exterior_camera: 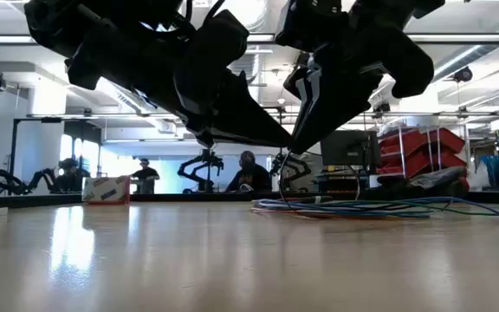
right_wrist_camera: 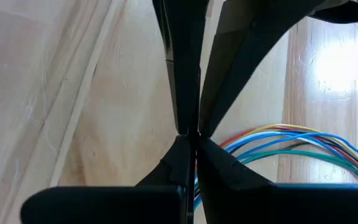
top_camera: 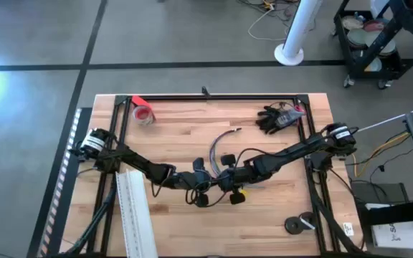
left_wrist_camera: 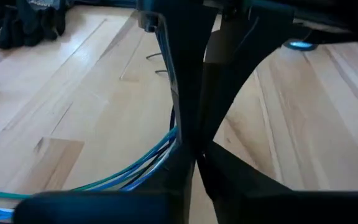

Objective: Ziptie cables
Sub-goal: Put a zip tie on the cables

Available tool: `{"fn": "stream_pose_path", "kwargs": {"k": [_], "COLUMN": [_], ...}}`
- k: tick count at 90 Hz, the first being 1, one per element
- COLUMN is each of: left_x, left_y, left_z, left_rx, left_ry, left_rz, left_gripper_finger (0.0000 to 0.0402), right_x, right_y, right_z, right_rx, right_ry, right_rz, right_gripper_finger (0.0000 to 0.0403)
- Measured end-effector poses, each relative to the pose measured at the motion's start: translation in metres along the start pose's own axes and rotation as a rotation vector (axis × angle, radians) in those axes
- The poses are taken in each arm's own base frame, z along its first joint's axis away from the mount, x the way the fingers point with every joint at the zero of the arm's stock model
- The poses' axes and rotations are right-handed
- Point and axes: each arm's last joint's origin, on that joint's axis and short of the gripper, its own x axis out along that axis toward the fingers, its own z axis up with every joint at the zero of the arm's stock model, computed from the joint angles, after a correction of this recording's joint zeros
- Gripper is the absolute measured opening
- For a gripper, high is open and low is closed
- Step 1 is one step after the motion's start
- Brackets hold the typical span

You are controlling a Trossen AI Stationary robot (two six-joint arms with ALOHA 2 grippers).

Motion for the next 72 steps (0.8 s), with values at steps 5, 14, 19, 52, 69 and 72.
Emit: {"fn": "stream_pose_path", "kwargs": {"k": [5, 14, 19, 52, 69, 72], "left_x": [0.0, 0.0, 0.0, 0.0001, 0.0001, 0.0001], "left_y": [0.0001, 0.0001, 0.0002, 0.0006, 0.0006, 0.0006], "left_z": [-0.0003, -0.0006, -0.0007, -0.0007, -0.0008, -0.0008], "left_rx": [0.002, 0.002, 0.002, -0.017, -0.028, -0.032], "left_ry": [0.003, 0.006, 0.007, 0.008, 0.008, 0.008], "left_rz": [0.001, 0.001, 0.001, 0.003, 0.003, 0.003], "left_gripper_finger": [0.0022, 0.003, 0.0039, 0.0077, 0.003, 0.0017], "right_x": [0.0, 0.0001, 0.0, 0.0, 0.0, 0.0], "right_y": [0.0, 0.0, 0.0, 0.0, 0.0, 0.0], "right_z": [0.0, 0.0, 0.0, 0.0, 0.0, 0.0], "right_rx": [0.0, 0.0, 0.0, 0.003, 0.003, 0.003], "right_ry": [0.0, 0.0, 0.0, 0.0, 0.0, 0.0], "right_rz": [0.0, 0.0, 0.0, 0.0, 0.0, 0.0], "right_gripper_finger": [0.0, 0.0, 0.0, 0.0, 0.0, 0.0]}}
